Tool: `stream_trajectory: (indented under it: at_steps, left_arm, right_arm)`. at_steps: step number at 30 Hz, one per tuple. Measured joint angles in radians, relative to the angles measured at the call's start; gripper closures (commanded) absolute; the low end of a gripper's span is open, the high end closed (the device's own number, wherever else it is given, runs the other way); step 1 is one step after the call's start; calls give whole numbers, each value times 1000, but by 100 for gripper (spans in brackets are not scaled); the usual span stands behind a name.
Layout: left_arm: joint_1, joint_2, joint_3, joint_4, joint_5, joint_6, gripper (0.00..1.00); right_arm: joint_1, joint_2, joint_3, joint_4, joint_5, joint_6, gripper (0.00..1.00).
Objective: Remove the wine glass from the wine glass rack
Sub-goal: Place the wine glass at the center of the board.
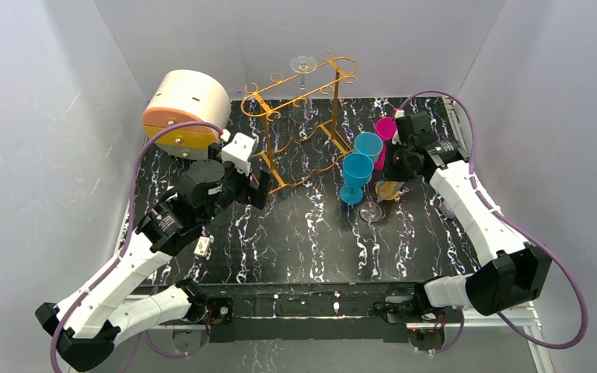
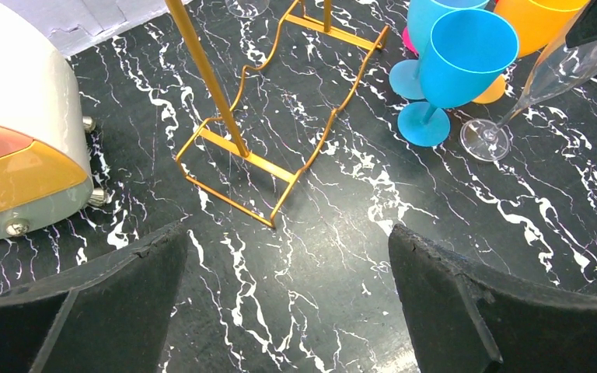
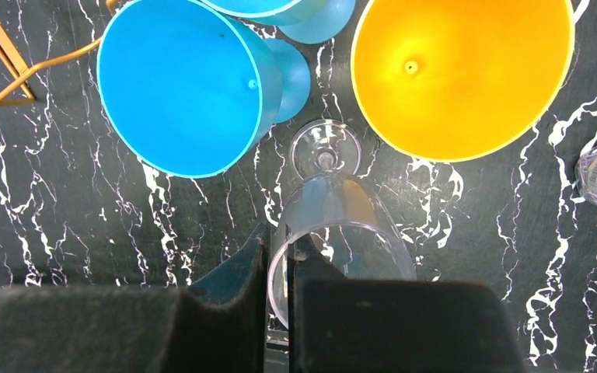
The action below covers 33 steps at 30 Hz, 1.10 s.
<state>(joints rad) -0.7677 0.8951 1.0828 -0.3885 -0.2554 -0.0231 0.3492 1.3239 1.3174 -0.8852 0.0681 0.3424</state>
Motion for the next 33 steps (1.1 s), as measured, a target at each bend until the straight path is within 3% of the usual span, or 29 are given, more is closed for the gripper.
stream_trajectory:
  at_steps: [9,17,24,33]
  left_arm:
    - [0,2,0,-21,-45,0,2]
    - [0,10,0,-39,-84,0,2]
    - [0,10,0,-47,-127,-2,2]
    - [0,37,0,-48,-155,-21,2]
  right_arm:
    - [1,51,37,6,-4,-13,88]
    - [2,66,50,5,-5,-18,85]
    - [3,71,53,2,-4,-14,68]
    - [3,74,55,-1,-3,-1,62]
